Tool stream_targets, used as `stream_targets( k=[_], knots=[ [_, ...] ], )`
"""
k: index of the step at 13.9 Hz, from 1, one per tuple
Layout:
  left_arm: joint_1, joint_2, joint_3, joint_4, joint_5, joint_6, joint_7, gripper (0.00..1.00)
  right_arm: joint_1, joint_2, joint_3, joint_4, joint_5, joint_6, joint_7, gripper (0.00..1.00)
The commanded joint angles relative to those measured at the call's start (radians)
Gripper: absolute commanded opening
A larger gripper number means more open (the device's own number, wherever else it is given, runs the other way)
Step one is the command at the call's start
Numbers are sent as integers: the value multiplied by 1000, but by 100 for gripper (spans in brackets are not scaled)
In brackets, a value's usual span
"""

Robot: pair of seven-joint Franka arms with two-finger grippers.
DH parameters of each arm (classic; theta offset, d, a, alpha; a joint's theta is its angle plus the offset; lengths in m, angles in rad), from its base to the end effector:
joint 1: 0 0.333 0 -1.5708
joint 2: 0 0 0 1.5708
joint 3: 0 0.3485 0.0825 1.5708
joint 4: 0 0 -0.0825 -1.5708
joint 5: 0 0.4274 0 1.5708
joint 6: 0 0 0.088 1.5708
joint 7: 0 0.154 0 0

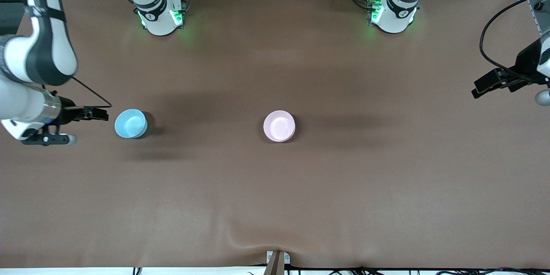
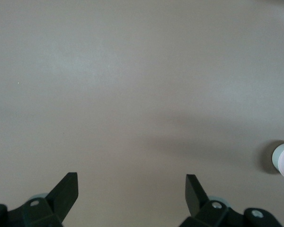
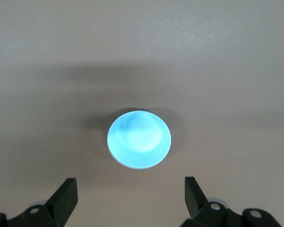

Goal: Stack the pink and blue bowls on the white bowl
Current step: 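Close the right gripper on the light blue bowl rim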

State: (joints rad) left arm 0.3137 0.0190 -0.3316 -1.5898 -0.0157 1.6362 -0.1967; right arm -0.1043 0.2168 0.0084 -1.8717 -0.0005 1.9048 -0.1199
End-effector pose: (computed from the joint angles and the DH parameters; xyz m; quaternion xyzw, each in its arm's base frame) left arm 0.6111 -0.0116 0.5952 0.9958 0.0897 0.0130 0.0124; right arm 0.6232 -0.0602 0.3483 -0.9957 -0.0120 0.0911 0.0106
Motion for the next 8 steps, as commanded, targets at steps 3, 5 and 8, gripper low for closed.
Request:
stream_targets(
  k=[3, 5, 8],
  knots=[
    [-192, -34, 176, -9, -15, -68, 8, 100, -55, -30, 8, -208, 22, 230, -105, 100],
    [-301, -36, 265, -7, -15, -93, 8, 100, -60, -30, 8, -306, 22, 374, -142, 100],
    [-384, -40, 341, -4, -15, -102, 5, 100, -90, -17, 7, -402, 22, 522, -237, 82]
  ],
)
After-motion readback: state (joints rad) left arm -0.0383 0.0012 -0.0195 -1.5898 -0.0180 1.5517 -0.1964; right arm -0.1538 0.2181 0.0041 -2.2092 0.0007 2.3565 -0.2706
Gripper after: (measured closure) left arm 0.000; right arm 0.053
